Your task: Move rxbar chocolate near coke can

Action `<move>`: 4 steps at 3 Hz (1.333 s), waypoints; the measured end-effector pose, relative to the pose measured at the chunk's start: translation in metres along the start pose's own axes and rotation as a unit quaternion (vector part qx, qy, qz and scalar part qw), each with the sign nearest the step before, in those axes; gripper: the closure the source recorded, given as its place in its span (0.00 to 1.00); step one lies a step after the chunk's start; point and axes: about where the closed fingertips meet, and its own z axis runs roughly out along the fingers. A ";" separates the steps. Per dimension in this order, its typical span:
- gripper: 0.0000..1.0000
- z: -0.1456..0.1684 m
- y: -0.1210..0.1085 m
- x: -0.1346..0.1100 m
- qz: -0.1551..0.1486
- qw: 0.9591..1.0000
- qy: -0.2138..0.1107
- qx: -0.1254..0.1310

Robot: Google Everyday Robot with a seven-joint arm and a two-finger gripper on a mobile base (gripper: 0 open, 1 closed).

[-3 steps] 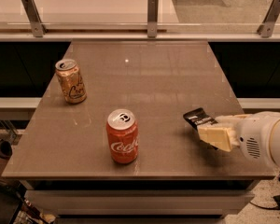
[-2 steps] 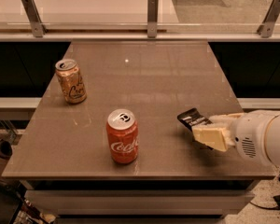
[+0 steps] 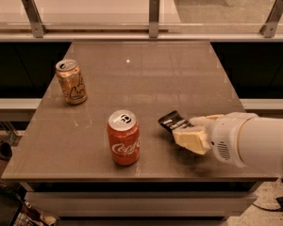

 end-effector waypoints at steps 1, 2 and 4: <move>1.00 0.007 0.025 0.001 0.003 1.000 -0.002 -0.004; 1.00 0.007 0.048 0.002 0.010 1.000 -0.001 -0.007; 0.61 0.010 0.052 0.002 0.008 1.000 0.001 -0.010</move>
Offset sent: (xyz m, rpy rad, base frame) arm -0.0404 0.0624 -0.0057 0.0371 0.0155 -0.0063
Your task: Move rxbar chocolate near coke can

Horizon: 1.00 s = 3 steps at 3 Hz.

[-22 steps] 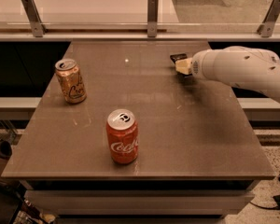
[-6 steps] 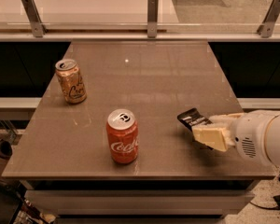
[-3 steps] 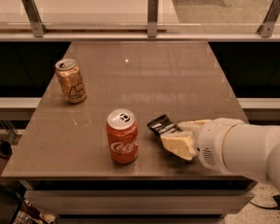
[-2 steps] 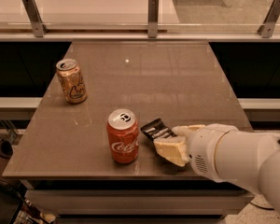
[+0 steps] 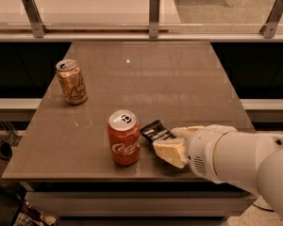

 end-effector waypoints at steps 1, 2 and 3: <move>0.39 0.001 0.000 0.000 0.000 1.000 0.001 -0.001; 0.15 0.002 0.001 0.001 -0.001 1.000 0.002 -0.001; 0.00 0.003 0.001 0.001 -0.001 1.000 0.003 -0.002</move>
Offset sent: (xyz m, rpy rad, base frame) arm 0.0002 0.0005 -0.0007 -0.0008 0.0016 0.0010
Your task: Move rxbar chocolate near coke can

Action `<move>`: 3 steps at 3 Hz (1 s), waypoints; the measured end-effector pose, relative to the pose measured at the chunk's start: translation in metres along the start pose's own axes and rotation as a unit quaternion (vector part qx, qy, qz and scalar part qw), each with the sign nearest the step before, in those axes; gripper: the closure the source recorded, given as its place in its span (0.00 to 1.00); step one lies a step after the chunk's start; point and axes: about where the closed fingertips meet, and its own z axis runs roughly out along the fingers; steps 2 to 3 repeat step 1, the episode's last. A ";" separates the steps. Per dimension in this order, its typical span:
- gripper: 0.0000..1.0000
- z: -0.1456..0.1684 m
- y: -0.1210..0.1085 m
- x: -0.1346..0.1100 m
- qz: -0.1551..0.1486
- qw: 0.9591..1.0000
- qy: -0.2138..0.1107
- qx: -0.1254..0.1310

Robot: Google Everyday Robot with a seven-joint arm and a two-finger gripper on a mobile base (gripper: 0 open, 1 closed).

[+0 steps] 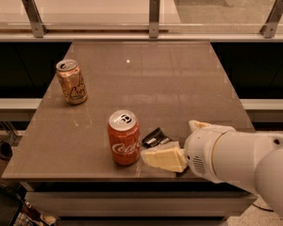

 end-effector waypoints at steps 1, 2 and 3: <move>0.00 0.000 0.000 0.000 0.000 1.000 0.000 0.000; 0.00 0.000 0.000 0.000 0.000 1.000 0.000 0.000; 0.00 0.000 0.000 0.000 0.000 1.000 0.000 0.000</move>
Offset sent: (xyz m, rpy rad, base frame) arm 0.0000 0.0000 0.0000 0.0000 0.0000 0.0000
